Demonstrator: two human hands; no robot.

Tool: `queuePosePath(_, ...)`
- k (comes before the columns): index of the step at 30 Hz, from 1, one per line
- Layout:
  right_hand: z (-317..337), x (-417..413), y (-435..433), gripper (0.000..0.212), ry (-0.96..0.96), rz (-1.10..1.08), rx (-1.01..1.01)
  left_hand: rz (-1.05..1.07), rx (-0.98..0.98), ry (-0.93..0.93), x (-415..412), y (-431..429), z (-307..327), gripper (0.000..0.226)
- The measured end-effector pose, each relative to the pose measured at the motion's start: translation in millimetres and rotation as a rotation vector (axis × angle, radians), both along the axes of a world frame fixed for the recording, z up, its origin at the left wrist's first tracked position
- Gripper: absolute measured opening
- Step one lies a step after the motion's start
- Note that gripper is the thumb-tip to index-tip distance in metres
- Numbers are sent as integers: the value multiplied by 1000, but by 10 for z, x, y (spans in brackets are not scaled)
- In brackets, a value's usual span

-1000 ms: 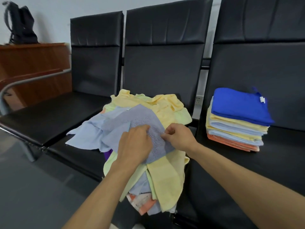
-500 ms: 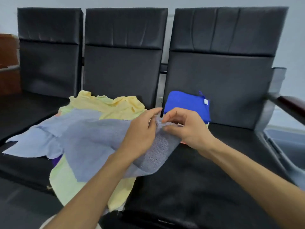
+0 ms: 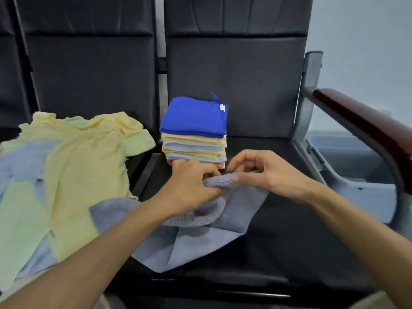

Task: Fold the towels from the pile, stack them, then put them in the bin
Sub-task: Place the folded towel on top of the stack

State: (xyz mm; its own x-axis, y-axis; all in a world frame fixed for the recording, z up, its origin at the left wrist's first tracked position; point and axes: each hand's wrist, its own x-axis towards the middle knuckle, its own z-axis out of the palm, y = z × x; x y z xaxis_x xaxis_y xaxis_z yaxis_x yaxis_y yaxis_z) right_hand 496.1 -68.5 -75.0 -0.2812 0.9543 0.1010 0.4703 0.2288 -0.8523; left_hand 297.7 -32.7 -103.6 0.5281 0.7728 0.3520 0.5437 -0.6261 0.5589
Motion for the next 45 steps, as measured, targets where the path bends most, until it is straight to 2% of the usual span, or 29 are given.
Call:
queuePosePath(3, -18, 79, 26, 26, -89, -57, 43, -52, -43, -26, 46, -32, 15, 23)
queuePosePath(7, -77, 211, 19, 17, -500, -105, 218, -68, -65, 82, 47, -50, 17, 28)
queuePosePath(9, -118, 267, -11, 17, -606, -121, 272, -69, -106, 149, 4, -42, 6, 27)
queuePosePath(13, -177, 430, -26, 14, -652, -221, 318, -22, -71, 310, -153, 20, -30, 26)
queuePosePath(16, -240, 609, 10, 11, -672, -332, 319, 31, -67, 347, -279, 68, 3, 23)
queuePosePath(22, -310, 771, 19, 10, -688, -439, 210, 91, -143, 266, -470, 145, 99, 16)
queuePosePath(26, -323, 765, 59, 11, -704, -509, 144, 201, -211, 81, -553, 216, 140, 18)
queuePosePath(30, -332, 775, 111, 26, -546, -630, 94, 277, -473, -235, -653, 289, 89, 13)
queuePosePath(32, -356, 717, 126, 22, -302, -654, 28, 313, -614, -323, -660, 316, 39, 14)
queuePosePath(34, -385, 619, 182, 17, -17, -645, -42, 371, -651, -368, -642, 384, -44, 16)
queuePosePath(35, -407, 584, 230, 16, 57, -654, -10, 411, -613, -404, -616, 435, -78, 16)
queuePosePath(38, -365, 507, 335, 18, -22, -746, 269, 570, -241, -412, -506, 542, -2, 17)
queuePosePath(40, -269, 435, 314, 13, -8, -768, 458, 566, -43, -539, -441, 510, 136, 14)
queuePosePath(42, -147, 405, 268, 15, 84, -775, 581, 501, 22, -677, -394, 446, 243, 14)
queuePosePath(45, -49, 461, 186, 13, 146, -790, 671, 415, 74, -680, -418, 363, 258, 13)
